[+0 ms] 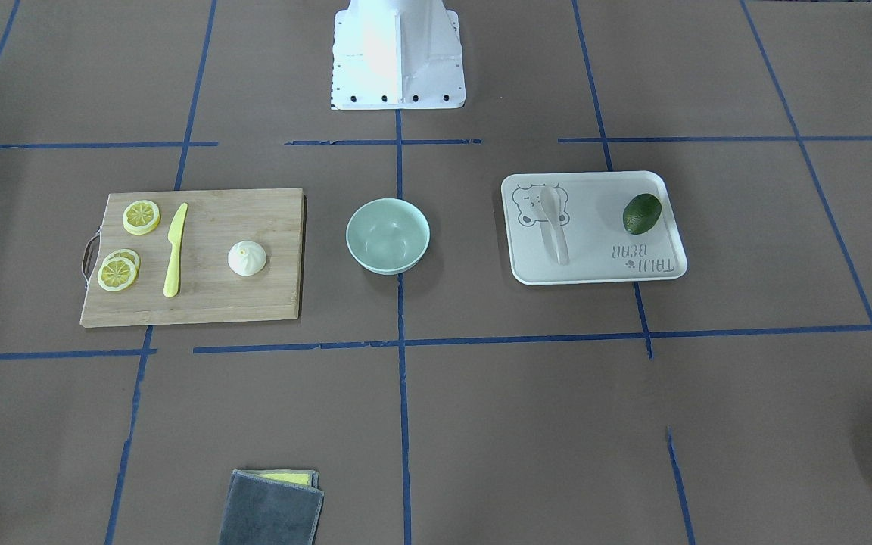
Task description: Put spoon and bun in bowl
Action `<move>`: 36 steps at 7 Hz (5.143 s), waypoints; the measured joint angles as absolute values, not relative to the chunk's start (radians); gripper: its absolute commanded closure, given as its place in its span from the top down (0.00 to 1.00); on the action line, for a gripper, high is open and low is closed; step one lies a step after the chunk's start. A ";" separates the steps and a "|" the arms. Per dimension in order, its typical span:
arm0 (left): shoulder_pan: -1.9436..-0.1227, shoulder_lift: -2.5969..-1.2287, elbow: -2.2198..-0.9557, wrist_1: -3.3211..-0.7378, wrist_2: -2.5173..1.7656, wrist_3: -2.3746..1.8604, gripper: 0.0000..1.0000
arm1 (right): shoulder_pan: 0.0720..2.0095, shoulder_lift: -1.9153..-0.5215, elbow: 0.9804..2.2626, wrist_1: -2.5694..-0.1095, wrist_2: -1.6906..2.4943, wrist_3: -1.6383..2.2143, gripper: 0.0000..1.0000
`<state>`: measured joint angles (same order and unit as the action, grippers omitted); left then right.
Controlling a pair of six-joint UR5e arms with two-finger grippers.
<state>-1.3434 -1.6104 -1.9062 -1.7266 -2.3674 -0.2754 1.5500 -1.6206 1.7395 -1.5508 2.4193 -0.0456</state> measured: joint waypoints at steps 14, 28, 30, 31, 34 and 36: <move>-0.550 -1.843 -1.792 -1.943 -1.759 -1.292 0.71 | 1.525 -1.510 1.755 -1.551 2.531 0.128 1.00; -0.609 -1.858 -1.873 -1.864 -1.765 -1.288 0.00 | 1.492 -1.484 1.781 -1.549 2.533 0.226 1.00; -0.662 -1.951 -1.909 -1.776 -1.768 -1.362 0.00 | 1.379 -1.447 1.851 -1.548 2.514 0.426 1.00; -0.665 -2.011 -1.896 -1.759 -1.769 -1.456 0.00 | 1.307 -1.426 1.879 -1.531 2.475 0.535 1.00; -0.625 -2.167 -1.770 -1.761 -1.763 -1.696 0.00 | 1.093 -1.413 1.901 -1.341 2.314 0.849 1.00; -0.586 -2.224 -1.726 -1.765 -1.760 -1.770 0.00 | 0.944 -1.409 1.906 -1.245 2.180 1.015 1.00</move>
<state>-0.5856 -2.2243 -1.7261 -1.7647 -1.7599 -1.7696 0.9440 -1.4094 1.9057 -1.2453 2.1804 1.0149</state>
